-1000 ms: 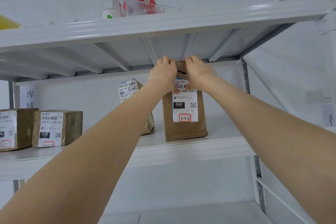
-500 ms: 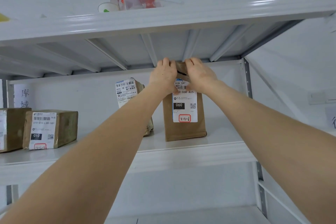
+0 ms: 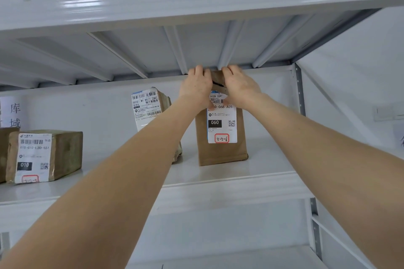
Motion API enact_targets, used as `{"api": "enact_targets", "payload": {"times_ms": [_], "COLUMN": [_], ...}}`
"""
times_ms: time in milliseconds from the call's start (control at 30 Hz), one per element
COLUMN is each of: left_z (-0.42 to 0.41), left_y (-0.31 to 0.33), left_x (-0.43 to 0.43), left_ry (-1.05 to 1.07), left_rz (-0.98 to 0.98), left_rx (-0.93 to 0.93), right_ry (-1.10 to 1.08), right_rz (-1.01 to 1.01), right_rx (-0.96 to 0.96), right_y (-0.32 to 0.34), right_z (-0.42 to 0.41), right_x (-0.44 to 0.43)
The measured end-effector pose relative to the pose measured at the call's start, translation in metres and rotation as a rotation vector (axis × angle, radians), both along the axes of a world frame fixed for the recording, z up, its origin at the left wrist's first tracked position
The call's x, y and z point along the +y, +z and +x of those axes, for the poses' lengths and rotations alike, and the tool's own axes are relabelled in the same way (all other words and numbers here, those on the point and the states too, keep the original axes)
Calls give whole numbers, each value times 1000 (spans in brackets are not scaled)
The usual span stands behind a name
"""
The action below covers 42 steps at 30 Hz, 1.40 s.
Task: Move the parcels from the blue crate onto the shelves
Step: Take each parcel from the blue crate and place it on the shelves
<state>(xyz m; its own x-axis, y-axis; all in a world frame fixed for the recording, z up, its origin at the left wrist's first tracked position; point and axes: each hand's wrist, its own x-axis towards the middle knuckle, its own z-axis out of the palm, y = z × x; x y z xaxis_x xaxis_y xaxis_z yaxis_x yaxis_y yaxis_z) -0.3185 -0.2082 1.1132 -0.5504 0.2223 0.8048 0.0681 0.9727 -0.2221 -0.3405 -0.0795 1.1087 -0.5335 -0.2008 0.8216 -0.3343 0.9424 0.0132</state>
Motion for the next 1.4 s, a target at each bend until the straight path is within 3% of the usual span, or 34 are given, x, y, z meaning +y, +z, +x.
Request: {"api": "enact_targets", "payload": {"times_ms": [500,1400], "left_z": [-26,-2], "left_y": [0,-8], "left_x": [-4,-7], "left_ry": [-9,-27], "left_rz": [-6,-62], "left_rx": [11,12], "right_ry": [13,-42], "right_rz": [-2,-72], "right_rx": [16,-91], "right_y": [-1,-21], "right_z": [-31,13], "right_x": [-1,13]}}
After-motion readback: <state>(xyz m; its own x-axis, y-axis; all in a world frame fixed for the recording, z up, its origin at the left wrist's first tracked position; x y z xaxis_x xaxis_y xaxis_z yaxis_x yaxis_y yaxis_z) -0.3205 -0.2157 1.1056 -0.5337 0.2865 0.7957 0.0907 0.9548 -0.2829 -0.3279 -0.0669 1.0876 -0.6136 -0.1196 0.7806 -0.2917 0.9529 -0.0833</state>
